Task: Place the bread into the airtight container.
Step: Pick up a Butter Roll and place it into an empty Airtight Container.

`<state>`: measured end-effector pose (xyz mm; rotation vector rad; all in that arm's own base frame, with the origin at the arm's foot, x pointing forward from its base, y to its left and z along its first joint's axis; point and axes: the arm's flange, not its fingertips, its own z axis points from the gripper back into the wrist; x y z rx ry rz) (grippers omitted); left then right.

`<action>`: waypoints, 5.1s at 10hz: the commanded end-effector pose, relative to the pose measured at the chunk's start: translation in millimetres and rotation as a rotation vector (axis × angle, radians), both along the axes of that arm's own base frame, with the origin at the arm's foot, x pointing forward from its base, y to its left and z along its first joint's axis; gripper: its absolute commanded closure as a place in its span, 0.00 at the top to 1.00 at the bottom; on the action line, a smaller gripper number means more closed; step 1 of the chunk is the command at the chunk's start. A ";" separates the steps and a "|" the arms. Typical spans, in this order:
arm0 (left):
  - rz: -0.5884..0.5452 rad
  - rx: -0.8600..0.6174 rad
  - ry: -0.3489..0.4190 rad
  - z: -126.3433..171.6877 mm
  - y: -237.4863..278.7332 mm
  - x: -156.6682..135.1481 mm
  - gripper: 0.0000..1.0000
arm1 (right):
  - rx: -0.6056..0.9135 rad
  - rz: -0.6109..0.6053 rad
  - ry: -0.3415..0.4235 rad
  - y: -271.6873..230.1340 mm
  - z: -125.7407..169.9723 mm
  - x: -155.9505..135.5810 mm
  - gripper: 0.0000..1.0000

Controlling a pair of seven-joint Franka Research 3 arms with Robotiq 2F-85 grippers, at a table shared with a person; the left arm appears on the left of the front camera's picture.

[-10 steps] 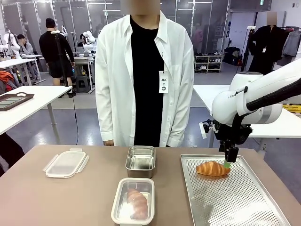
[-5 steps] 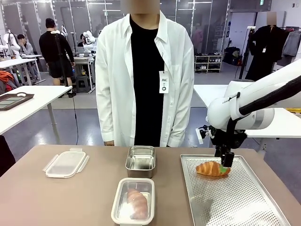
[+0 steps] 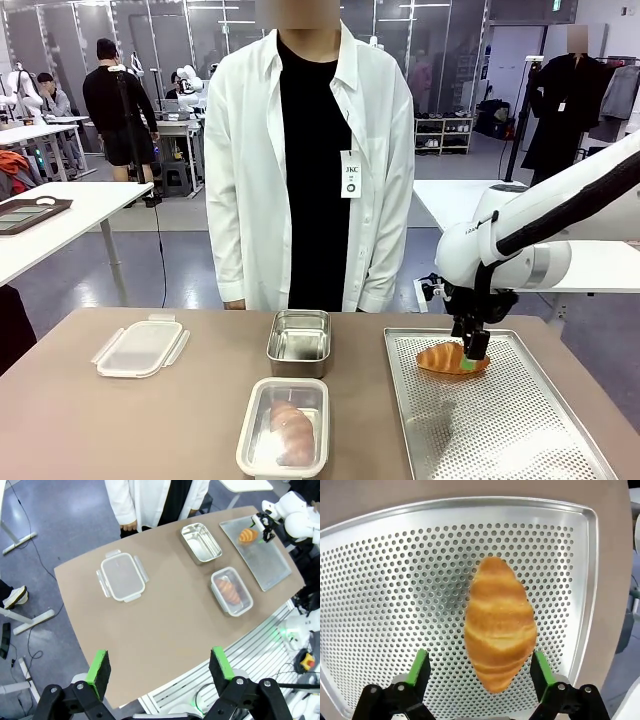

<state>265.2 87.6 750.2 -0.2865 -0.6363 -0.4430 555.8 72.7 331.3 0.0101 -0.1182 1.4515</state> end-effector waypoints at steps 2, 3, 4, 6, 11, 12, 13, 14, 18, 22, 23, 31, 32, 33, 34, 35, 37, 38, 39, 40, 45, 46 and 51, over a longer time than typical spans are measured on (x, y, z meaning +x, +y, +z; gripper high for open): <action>-0.016 -0.001 -0.005 0.4 -0.4 -0.7 1.00 | 0.028 -0.009 0.004 0.3 -13.4 20.5 1.00; -0.016 -0.001 -0.005 0.4 -0.4 -0.7 1.00 | 0.023 -0.009 0.017 -0.3 -18.7 24.7 1.00; -0.016 -0.001 -0.005 0.4 -0.4 -0.7 1.00 | 0.008 -0.008 0.022 -0.5 -26.8 27.3 1.00; -0.016 -0.001 -0.005 0.4 -0.4 -0.7 1.00 | -0.012 -0.023 0.033 -1.8 -42.3 29.7 1.00; -0.016 -0.001 -0.005 0.4 -0.4 -0.7 1.00 | 0.001 -0.023 0.038 -4.2 -41.4 21.1 0.58; -0.016 -0.001 -0.005 0.4 -0.4 -0.7 1.00 | -0.005 -0.046 0.040 -4.8 -37.5 19.8 0.43; -0.016 -0.001 -0.005 0.4 -0.4 -0.7 1.00 | 0.019 -0.060 0.060 -5.7 -28.9 19.2 0.38; -0.016 -0.001 -0.005 0.4 -0.4 -0.7 1.00 | 0.016 -0.080 0.057 -3.9 -16.7 17.6 0.23; -0.016 -0.001 -0.005 0.4 -0.4 -0.7 1.00 | 0.029 -0.204 0.084 15.3 49.0 4.1 0.18; -0.016 -0.001 -0.005 0.4 -0.4 -0.7 1.00 | 0.016 -0.241 0.072 68.1 87.1 -17.4 0.18; -0.016 -0.001 -0.005 0.4 -0.4 -0.7 1.00 | 0.014 -0.244 0.070 86.6 92.0 -22.0 0.18; -0.016 -0.001 -0.005 0.4 -0.4 -0.7 1.00 | 0.040 -0.173 0.095 281.7 76.9 -20.2 0.18; -0.016 -0.001 -0.005 0.4 -0.4 -0.7 1.00 | 0.026 -0.168 0.083 291.5 68.8 -18.0 0.18; -0.016 -0.001 -0.005 0.4 -0.4 -0.7 1.00 | 0.041 -0.170 0.078 295.0 64.3 -13.9 0.18; -0.016 -0.001 -0.005 0.4 -0.4 -0.7 1.00 | 0.041 -0.157 0.082 292.1 62.1 -13.0 0.18; -0.016 -0.001 -0.005 0.4 -0.4 -0.7 1.00 | 0.047 -0.142 0.099 291.4 62.6 -22.3 0.18; -0.016 -0.001 -0.005 0.4 -0.4 -0.7 1.00 | 0.047 -0.142 0.099 291.4 62.6 -22.3 0.18; -0.016 -0.001 -0.005 0.4 -0.4 -0.7 1.00 | 0.047 -0.142 0.099 291.4 62.6 -22.3 0.18; -0.016 -0.001 -0.005 0.4 -0.4 -0.7 1.00 | 0.045 -0.136 0.098 294.6 58.8 -16.7 0.18; -0.016 -0.001 -0.005 0.4 -0.4 -0.7 1.00 | 0.014 -0.162 0.154 281.9 68.5 -27.2 0.18; -0.016 -0.001 -0.005 0.4 -0.4 -0.7 1.00 | 0.305 -0.796 0.078 294.8 67.9 6.7 0.18; -0.016 -0.001 -0.005 0.4 -0.4 -0.7 1.00 | 0.311 -0.922 0.062 298.6 61.9 13.4 0.18; -0.016 -0.001 -0.005 0.4 -0.4 -0.7 1.00 | 0.343 -1.238 0.013 307.6 29.2 31.4 0.18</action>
